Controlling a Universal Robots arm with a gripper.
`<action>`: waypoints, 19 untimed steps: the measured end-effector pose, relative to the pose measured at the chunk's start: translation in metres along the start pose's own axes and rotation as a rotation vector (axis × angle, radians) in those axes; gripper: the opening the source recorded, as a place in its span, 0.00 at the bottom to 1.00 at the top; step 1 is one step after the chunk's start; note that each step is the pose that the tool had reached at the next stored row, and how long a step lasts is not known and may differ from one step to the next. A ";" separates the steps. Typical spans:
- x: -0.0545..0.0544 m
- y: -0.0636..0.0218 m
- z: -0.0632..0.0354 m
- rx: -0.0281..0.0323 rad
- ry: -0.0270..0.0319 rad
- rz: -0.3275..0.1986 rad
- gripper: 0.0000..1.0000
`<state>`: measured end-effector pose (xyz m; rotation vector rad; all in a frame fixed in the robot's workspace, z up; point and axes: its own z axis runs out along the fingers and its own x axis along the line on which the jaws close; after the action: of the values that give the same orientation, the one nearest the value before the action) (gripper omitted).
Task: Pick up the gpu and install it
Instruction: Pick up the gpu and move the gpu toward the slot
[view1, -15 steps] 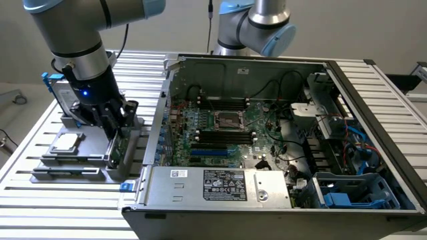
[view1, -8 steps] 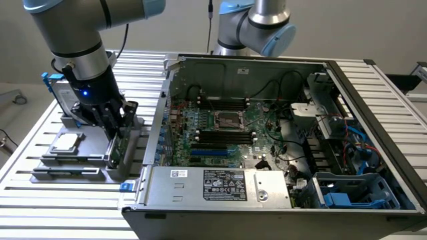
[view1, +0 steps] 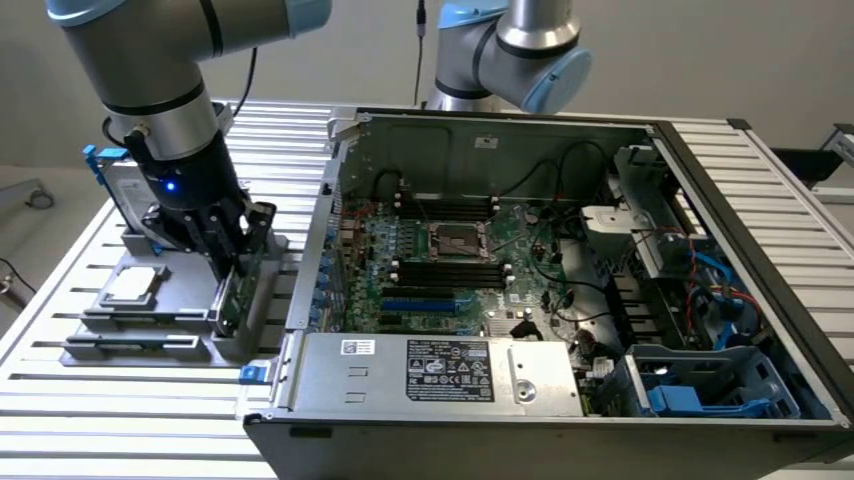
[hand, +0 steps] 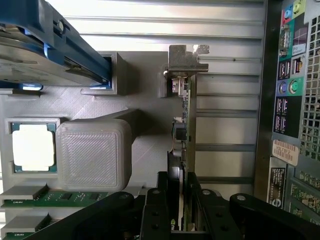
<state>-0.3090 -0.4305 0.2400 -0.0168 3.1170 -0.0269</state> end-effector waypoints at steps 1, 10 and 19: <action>0.000 0.0000 0.0000 0.0000 0.0000 0.000 0.27; 0.000 -0.0001 -0.0040 -0.0007 0.0000 0.000 0.27; -0.001 -0.0004 -0.0221 -0.0048 0.0002 0.000 0.27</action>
<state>-0.3088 -0.4305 0.2622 -0.0170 3.1173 -0.0193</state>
